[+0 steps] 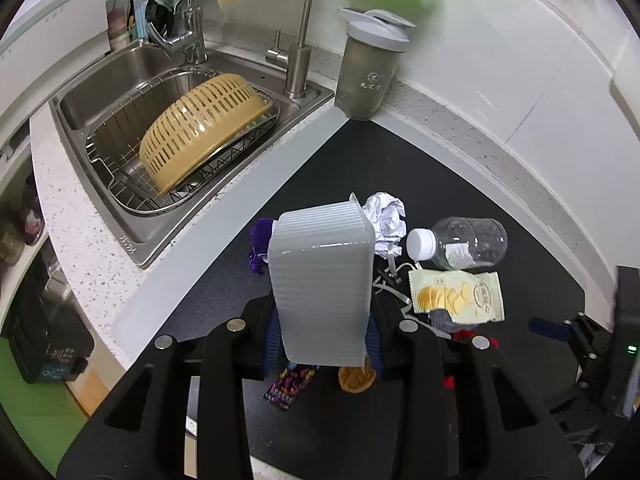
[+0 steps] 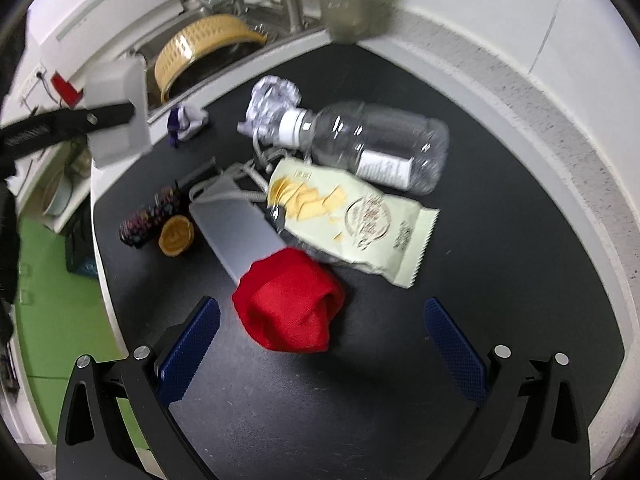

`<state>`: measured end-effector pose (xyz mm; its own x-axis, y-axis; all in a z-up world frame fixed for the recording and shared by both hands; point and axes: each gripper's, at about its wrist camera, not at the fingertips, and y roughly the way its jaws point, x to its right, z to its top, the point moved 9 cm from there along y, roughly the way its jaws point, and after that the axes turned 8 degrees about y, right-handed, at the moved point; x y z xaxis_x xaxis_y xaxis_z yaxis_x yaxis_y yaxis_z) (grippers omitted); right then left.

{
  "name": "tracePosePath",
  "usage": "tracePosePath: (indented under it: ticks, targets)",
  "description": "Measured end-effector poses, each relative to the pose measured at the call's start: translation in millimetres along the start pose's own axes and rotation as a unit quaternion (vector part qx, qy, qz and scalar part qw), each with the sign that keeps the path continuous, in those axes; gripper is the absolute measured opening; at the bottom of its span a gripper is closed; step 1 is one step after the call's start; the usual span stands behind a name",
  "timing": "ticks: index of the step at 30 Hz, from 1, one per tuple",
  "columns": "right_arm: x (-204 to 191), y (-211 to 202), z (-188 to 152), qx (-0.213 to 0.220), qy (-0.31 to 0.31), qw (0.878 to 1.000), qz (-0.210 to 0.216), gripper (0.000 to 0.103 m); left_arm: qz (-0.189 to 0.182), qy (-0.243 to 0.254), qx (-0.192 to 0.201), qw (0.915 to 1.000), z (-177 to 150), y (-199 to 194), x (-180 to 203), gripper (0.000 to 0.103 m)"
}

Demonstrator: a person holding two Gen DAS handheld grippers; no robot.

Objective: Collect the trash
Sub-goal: 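Grasp the white ribbed box with the left tool while the right tool grasps the red cloth, then carry the white box and red cloth over the pink wastebasket with both tools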

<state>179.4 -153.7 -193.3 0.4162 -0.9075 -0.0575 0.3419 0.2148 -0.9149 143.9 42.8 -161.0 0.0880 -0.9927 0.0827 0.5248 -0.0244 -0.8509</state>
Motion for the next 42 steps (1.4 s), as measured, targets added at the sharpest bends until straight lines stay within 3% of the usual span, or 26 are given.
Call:
tracePosePath:
  ticks: [5,6,10,16,23,29,36,42]
  targets:
    - [-6.0,17.9,-7.5,-0.02,-0.007,1.0,0.009,0.097,0.0,0.005,0.003,1.0,-10.2,-13.1,1.8,0.035]
    - [-7.0,20.4,-8.4,-0.022,-0.006,1.0,0.015,0.094,-0.001,0.004,0.003,1.0,-12.8,-15.0,1.8,0.035]
    - [-9.3,28.9,-13.8,-0.038,-0.011,0.999,0.02,0.046,0.0,0.001,0.001,1.0,-24.1,-21.4,-1.9,0.035]
    - [-9.1,19.9,-15.5,-0.023,-0.016,0.999,0.018,0.021,-0.002,-0.002,0.003,1.0,-34.0,-30.3,-3.8,0.035]
    - [-13.3,-12.0,-13.2,0.009,-0.016,0.999,0.026,0.015,-0.005,-0.012,0.015,0.9998,-41.1,-53.6,-12.1,0.035]
    - [-51.7,-51.5,-5.4,0.045,-0.044,0.996,0.059,0.015,0.007,-0.027,0.031,0.9991,-55.4,-88.0,-34.5,0.035]
    - [-143.5,-67.3,-4.5,0.06,-0.122,0.984,0.116,0.015,0.047,-0.071,0.04,0.9955,-104.2,-131.9,-88.5,0.035]
    - [-239.8,-42.1,-27.6,0.032,-0.203,0.966,0.159,0.015,0.095,-0.144,0.032,0.9846,-177.9,-158.4,-155.5,0.035]
